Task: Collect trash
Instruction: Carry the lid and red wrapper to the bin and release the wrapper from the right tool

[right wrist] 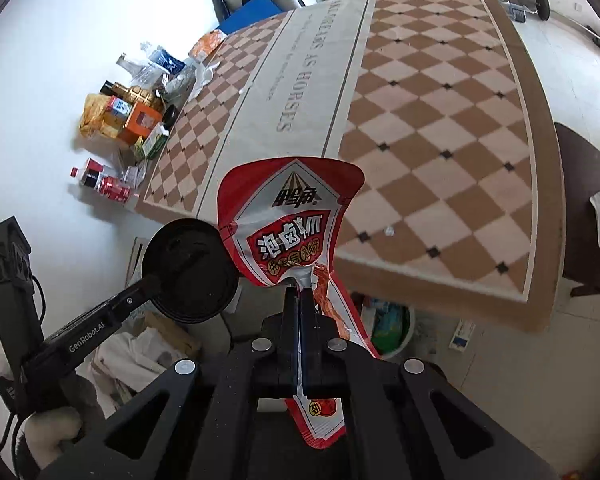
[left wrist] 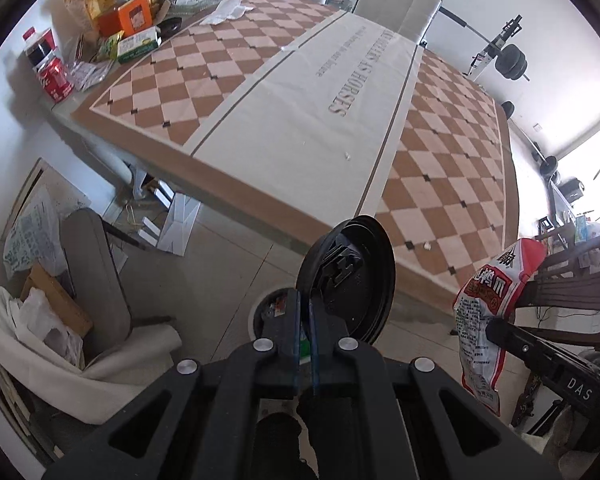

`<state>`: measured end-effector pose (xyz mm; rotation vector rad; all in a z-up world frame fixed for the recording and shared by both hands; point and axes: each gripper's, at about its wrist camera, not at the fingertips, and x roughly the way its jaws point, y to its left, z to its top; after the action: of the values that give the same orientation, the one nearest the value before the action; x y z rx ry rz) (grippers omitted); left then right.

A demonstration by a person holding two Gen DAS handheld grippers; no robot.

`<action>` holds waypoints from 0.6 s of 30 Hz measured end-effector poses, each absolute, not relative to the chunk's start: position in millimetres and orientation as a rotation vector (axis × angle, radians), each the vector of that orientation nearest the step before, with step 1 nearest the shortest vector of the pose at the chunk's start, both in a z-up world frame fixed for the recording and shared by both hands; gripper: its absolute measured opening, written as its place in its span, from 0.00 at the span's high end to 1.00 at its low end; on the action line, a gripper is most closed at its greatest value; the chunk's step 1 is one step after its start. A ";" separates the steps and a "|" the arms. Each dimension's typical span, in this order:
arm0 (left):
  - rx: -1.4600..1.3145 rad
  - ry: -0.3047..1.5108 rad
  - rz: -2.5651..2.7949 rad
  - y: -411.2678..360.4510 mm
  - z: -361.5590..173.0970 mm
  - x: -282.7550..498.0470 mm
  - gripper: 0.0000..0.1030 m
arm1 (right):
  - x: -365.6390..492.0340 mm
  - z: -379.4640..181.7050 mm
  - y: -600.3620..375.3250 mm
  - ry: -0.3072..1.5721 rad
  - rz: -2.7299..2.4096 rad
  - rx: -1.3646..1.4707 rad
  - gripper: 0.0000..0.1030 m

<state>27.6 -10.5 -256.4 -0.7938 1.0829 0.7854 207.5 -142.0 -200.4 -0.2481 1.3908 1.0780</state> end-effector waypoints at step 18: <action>-1.001 1.353 0.767 -25.8 -504.0 8.9 0.99 | 157.4 -442.0 -182.8 1.691 0.996 -0.426 1.00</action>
<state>8.9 -25.8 -504.0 -1.0010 1.3534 0.7672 157.4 -182.8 -442.0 -0.4260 1.6911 0.9955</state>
